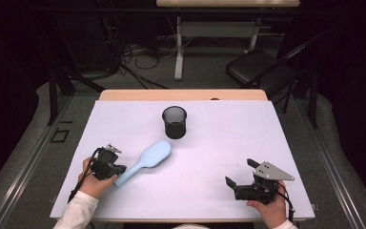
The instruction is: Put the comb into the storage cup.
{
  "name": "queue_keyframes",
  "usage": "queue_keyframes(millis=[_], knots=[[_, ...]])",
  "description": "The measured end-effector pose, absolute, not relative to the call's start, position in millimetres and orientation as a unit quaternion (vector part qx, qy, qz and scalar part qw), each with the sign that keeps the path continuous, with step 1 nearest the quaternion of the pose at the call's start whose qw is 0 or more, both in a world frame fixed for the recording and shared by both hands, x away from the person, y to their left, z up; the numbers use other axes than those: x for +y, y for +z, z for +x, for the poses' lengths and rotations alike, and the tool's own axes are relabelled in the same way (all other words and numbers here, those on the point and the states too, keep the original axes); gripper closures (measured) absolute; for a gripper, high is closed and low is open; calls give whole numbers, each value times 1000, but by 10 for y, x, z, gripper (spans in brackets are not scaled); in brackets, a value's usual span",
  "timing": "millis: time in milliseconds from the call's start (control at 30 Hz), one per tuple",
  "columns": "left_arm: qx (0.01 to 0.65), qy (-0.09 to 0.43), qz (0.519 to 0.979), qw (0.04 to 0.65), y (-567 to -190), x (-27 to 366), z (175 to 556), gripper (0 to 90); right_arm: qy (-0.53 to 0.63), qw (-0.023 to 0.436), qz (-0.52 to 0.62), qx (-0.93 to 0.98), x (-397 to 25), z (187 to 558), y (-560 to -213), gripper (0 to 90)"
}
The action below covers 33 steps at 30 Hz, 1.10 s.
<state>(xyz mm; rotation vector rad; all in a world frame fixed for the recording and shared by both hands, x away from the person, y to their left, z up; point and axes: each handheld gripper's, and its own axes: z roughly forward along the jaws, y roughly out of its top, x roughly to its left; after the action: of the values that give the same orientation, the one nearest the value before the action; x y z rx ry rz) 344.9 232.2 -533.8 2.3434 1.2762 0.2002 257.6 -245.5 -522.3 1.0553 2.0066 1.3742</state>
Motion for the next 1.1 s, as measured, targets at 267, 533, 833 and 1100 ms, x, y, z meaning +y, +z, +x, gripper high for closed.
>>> queue_keyframes(millis=[267,533,833,1100], knots=[[465,76,850,235,-5333,2341,3455,865,503,243,386,734,-2454,2576,-5223,0],[467,76,847,243,-5313,2366,3456,826,504,244,386,733,-2457,2576,-5223,0],[474,77,839,255,-5295,2387,3453,733,504,244,386,733,-2457,2577,-5223,0],[478,88,834,260,-5301,2404,3458,600,502,244,386,735,-2457,2576,-5223,0]])
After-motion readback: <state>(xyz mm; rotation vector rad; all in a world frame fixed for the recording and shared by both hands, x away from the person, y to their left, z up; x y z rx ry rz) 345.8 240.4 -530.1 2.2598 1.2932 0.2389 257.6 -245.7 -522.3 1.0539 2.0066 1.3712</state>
